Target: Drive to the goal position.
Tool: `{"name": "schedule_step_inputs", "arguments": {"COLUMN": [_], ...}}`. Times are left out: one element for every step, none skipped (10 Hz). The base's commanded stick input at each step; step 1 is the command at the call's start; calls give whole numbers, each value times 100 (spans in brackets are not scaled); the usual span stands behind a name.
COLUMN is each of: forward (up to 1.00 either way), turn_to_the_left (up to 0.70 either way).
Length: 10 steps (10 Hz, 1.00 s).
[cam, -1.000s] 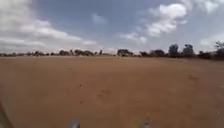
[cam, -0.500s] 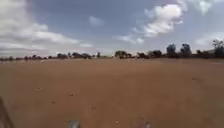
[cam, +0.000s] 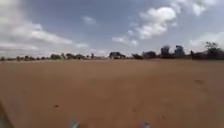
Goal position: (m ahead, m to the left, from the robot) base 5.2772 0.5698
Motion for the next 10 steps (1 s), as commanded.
{"name": "schedule_step_inputs", "arguments": {"forward": [70,70,70,70,70,70,70,70,70,70], "turn_to_the_left": [0,0,0,0,0,0,0,0,0,0]}}
